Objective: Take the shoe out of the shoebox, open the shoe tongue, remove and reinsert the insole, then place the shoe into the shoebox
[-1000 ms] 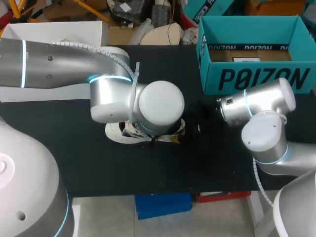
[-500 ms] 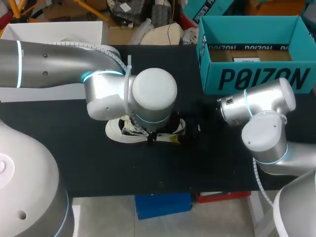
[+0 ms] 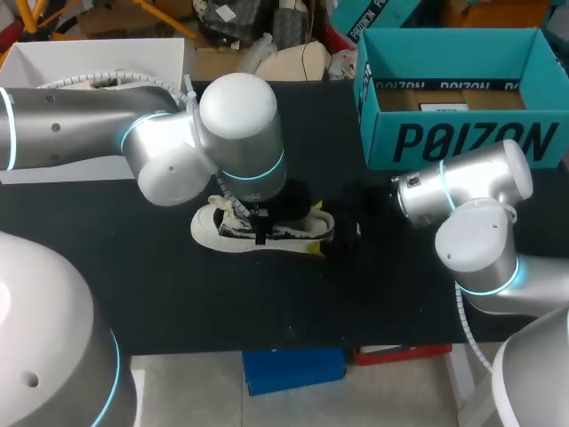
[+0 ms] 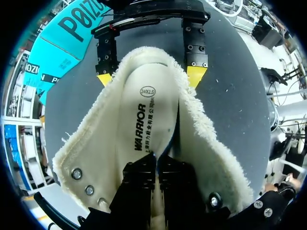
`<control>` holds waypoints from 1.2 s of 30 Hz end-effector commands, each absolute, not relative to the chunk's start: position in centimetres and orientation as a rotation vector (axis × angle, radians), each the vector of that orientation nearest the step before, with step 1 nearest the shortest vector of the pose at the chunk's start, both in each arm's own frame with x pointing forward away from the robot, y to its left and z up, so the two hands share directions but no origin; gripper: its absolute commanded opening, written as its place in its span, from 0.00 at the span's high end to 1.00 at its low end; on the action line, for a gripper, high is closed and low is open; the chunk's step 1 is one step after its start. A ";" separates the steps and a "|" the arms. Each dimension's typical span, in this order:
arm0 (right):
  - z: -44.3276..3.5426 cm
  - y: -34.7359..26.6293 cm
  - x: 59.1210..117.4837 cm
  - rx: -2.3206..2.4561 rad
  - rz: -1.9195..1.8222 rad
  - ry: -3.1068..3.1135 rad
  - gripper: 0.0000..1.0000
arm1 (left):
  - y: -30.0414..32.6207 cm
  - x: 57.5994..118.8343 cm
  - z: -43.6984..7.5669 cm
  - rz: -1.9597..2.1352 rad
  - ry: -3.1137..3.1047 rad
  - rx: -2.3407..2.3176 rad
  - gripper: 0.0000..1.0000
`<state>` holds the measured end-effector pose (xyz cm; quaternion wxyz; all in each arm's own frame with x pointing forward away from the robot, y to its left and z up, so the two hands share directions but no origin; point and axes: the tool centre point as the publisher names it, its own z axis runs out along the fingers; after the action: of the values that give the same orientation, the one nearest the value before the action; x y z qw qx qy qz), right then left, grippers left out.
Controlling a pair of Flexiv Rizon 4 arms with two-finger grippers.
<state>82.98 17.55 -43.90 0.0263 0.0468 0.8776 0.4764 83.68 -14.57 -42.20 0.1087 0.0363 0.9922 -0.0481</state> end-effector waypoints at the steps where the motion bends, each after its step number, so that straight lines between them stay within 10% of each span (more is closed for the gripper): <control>1: -44.3 17.8 82.8 0.143 1.468 2.716 1.00 | -14.2 84.4 -42.8 -0.242 2.906 0.097 1.00; 29: -44.3 17.8 82.8 0.143 1.468 2.716 1.00 | -17.6 82.7 -40.4 -0.672 2.954 0.256 1.00; 31: -44.3 17.8 82.8 0.143 1.468 2.716 1.00 | -17.8 82.7 -40.4 -0.698 2.938 0.276 0.68; 36: -44.3 17.8 82.8 0.143 1.468 2.716 1.00 | -18.0 82.3 -40.0 -0.739 2.871 0.344 0.50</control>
<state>82.85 17.55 -43.89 0.0255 0.0455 0.8777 0.4763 82.75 -18.26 -39.44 0.0717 0.1137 0.9630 -0.2335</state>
